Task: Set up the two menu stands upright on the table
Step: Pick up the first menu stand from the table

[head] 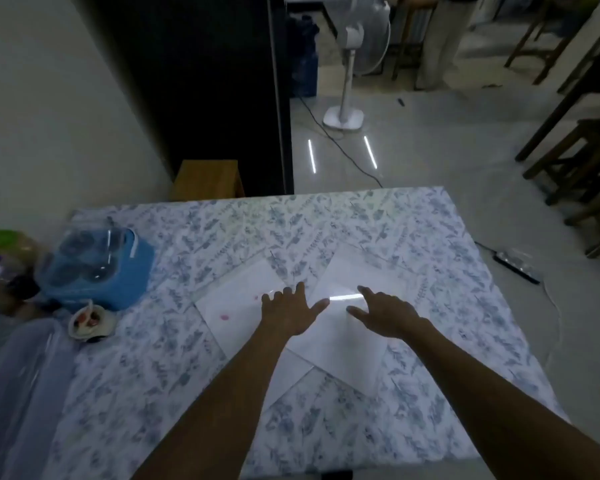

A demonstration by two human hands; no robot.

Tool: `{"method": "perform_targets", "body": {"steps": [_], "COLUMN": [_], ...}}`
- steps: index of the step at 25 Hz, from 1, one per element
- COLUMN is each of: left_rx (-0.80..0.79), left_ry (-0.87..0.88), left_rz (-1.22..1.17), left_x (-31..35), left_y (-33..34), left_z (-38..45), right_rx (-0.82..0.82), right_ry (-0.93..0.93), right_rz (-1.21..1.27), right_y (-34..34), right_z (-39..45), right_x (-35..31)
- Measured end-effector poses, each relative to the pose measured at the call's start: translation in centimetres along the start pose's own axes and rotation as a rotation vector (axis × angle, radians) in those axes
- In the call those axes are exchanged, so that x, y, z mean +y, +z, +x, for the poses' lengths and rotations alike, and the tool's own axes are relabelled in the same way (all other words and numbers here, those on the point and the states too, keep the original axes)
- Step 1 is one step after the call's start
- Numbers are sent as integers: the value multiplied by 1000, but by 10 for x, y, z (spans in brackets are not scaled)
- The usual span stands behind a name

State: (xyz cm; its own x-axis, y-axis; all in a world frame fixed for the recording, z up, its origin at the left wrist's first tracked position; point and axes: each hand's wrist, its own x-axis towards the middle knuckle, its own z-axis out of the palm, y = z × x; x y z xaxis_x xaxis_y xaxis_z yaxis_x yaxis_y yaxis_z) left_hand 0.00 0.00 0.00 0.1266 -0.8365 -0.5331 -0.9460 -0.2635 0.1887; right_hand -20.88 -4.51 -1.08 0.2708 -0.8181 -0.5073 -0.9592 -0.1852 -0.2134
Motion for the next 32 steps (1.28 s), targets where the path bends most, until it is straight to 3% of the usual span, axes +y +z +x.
{"method": "perform_targets", "body": {"steps": [6,10,19,27,32], "left_rx": [-74,-18,7,35,146], "left_ry": [-45,-93,-255,-94,5], "left_rz": [-45,-47,-417,-573,-719], "left_x": [15,21,19,9,4], "left_y": [41,51,73,58,48], "left_z": [28,33,7,-65,-136], "right_rx": [-108,-170,40,278,501], "right_ry": [192,346,449,397,432], "right_rz": [91,230,484,604,966], "right_y": [31,47,76,58,52], "right_z": [22,14,-27,-108,-171], "right_x": [37,47,35,28,25]}}
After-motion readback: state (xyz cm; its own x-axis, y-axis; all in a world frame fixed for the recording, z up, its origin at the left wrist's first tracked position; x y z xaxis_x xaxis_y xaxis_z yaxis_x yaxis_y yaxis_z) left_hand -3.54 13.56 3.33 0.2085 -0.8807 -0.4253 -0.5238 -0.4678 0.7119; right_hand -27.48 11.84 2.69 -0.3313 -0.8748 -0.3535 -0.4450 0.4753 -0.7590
